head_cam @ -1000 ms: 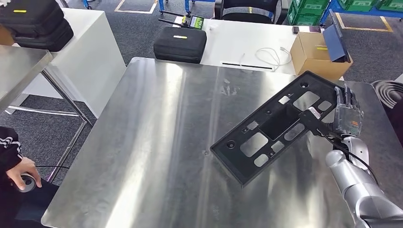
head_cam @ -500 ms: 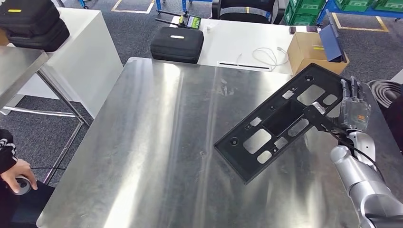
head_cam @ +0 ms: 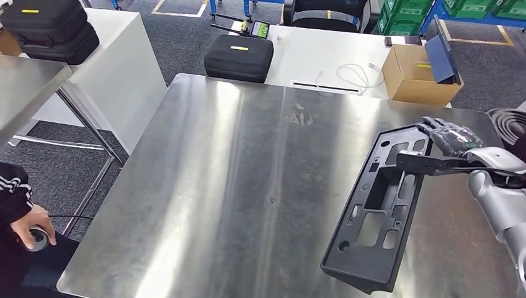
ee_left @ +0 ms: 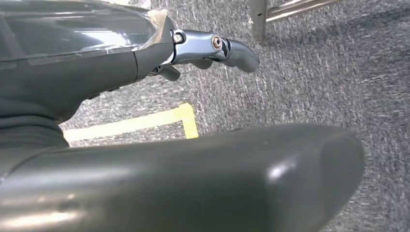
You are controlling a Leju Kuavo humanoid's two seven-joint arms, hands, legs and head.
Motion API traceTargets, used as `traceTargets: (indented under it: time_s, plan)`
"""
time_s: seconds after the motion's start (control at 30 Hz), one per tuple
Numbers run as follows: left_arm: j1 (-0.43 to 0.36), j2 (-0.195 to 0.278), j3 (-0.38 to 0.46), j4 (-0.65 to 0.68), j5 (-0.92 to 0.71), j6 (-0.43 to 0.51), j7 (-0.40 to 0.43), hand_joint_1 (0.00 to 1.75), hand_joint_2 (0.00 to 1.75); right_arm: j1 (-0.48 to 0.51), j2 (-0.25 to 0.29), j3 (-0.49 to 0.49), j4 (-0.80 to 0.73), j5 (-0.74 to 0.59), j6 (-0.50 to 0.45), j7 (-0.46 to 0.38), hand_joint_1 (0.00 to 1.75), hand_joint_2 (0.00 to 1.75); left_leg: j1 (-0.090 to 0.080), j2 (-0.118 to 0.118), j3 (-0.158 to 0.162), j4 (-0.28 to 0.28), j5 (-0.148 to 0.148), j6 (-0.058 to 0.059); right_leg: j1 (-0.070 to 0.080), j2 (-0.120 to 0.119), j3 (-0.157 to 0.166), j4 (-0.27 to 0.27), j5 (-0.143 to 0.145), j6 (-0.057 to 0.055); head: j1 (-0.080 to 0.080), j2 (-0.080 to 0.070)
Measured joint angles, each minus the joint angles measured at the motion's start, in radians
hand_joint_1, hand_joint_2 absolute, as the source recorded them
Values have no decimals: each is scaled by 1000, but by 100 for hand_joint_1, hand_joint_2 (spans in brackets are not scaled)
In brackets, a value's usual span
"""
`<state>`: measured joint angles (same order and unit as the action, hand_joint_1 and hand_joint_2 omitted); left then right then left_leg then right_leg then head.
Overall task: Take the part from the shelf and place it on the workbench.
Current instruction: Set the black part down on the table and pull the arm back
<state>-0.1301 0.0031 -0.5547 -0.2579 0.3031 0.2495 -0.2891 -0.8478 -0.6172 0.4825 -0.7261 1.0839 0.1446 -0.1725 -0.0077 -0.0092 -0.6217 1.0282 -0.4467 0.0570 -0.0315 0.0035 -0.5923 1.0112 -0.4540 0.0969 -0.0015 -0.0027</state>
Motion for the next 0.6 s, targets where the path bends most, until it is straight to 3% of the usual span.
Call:
traceTargets:
  time_s: [0.1, 0.13, 0.17, 0.23, 0.3, 0.33, 0.37, 0.4, 0.47, 0.5, 0.6]
  plan:
    - [-1, 4, 0, 0, -1, 0, 1, 0, 0, -14, -19, 35, -21, -7, 9, -1, 0, 0, 2, 0, -4, 3, -3, -12, -1, 3, 3, -4, 3, -21, -2, 0]
    - [-1, 5, 0, 0, -2, 0, 1, 0, 0, -18, -23, 44, -28, -10, 9, -1, 0, 0, 3, 1, -13, 21, -17, -17, -4, 3, 4, -5, 4, -29, -4, 0]
    - [-2, 6, 0, 0, -3, 0, 1, 0, 0, -21, -26, 51, -33, -12, 9, 0, 0, 0, 5, 1, -31, 61, -42, -22, -7, 2, 6, -6, 5, -36, -6, 0]
    - [-2, 6, 0, 0, -5, 0, 1, 0, 0, -27, -31, 63, -41, -16, 15, -1, 0, 0, 9, 2, -91, 191, -104, -31, -5, 2, 6, -6, 5, -46, -9, 0]
    - [-2, 6, 0, 0, -8, 0, 1, 0, 0, -36, -36, 80, -44, -18, 53, -10, 0, 0, 11, 2, -140, 284, -129, -34, -2, 2, 6, -5, 5, -48, -9, 0]
    - [-2, 6, 0, 0, -10, 0, 1, 0, 0, -45, -41, 93, -45, -23, 87, -17, 0, 0, 12, 2, -140, 279, -115, -32, -1, 2, 6, -5, 4, -48, -9, 0]
    - [-2, 6, 0, 0, -14, 0, 2, 0, 0, -56, -48, 109, -46, -32, 124, -24, 0, 0, 12, 2, -122, 236, -85, -29, -1, 2, 7, -5, 4, -48, -9, 0]
    - [-2, 6, 0, 0, -18, 0, 2, 0, 0, -67, -58, 127, -50, -47, 156, -28, 0, 0, 11, 2, -90, 168, -50, -25, -1, 3, 7, -5, 4, -47, -9, 0]
    - [-3, 7, 0, 0, -28, 0, 6, 0, 0, -84, -84, 160, -64, -93, 196, -26, 0, 0, 9, 1, -27, 47, -8, -17, 5, 3, 5, -4, 2, -43, -8, 0]
    - [-3, 7, 0, 0, -33, 0, 9, 0, 0, -86, -99, 173, -72, -118, 204, -20, 0, 0, 8, 1, -12, 18, -3, -15, 8, 3, 3, -5, 2, -40, -8, 0]
    - [-2, 7, 0, -1, -44, -1, 15, 0, 0, -75, -141, 204, -100, -171, 209, 0, 0, 0, 3, -1, -6, 2, -1, -3, 10, 0, 1, -7, 0, -26, -8, 0]
